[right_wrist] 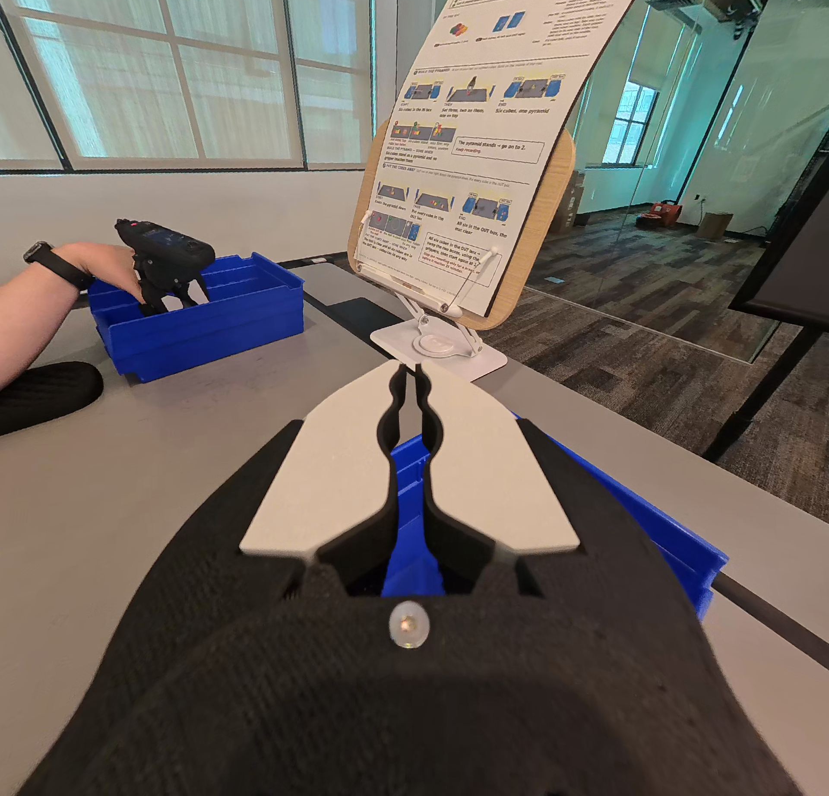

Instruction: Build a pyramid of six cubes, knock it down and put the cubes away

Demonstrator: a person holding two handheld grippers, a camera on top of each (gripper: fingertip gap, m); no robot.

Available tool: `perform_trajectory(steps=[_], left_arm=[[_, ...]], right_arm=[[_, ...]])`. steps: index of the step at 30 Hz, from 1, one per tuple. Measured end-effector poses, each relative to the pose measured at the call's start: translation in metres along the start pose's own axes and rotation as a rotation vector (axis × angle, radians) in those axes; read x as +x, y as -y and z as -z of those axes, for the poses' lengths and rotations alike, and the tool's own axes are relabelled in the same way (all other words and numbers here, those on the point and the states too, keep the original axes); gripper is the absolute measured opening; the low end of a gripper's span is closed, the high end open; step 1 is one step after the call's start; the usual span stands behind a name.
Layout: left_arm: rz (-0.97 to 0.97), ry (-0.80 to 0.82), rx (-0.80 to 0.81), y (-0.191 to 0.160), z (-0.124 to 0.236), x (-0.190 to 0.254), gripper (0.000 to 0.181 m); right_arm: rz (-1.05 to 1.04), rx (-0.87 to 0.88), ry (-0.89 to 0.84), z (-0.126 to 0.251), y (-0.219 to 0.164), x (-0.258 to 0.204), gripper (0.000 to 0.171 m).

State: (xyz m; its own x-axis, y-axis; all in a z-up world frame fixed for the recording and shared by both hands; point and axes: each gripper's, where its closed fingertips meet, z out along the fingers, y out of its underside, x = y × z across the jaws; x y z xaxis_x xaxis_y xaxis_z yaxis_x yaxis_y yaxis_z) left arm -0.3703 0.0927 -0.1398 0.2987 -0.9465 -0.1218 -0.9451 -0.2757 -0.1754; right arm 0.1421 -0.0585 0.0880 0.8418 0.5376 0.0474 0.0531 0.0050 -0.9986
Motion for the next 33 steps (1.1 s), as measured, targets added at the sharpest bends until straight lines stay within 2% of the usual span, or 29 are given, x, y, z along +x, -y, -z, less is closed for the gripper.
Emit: perform_trajectory(steps=[12,15,21,24,25,30,33], left_arm=[[0.068,0.053,0.039,-0.007,0.018,-0.012,0.027],[0.111,0.109,0.073,-0.015,0.037,-0.021,0.027],[0.112,0.236,0.239,-0.007,0.087,-0.024,0.027],[0.172,0.437,0.121,-0.033,0.121,-0.032,0.027],[0.174,0.491,0.126,-0.034,0.132,-0.03,0.027],[0.098,0.597,0.28,-0.002,0.176,-0.009,0.027],[-0.011,0.564,0.375,0.031,0.189,0.017,0.027]], right_arm=[[-0.012,-0.021,-0.023,0.003,-0.006,0.006,0.004],[-0.018,-0.017,-0.027,0.005,-0.006,0.007,0.004],[-0.037,-0.019,-0.048,0.011,-0.011,0.015,0.004],[-0.046,-0.017,-0.059,0.014,-0.013,0.019,0.004],[-0.045,-0.021,-0.067,0.016,-0.014,0.021,0.004],[-0.037,-0.017,-0.093,0.024,-0.013,0.025,0.004],[-0.047,0.012,-0.086,0.027,-0.008,0.026,0.004]])
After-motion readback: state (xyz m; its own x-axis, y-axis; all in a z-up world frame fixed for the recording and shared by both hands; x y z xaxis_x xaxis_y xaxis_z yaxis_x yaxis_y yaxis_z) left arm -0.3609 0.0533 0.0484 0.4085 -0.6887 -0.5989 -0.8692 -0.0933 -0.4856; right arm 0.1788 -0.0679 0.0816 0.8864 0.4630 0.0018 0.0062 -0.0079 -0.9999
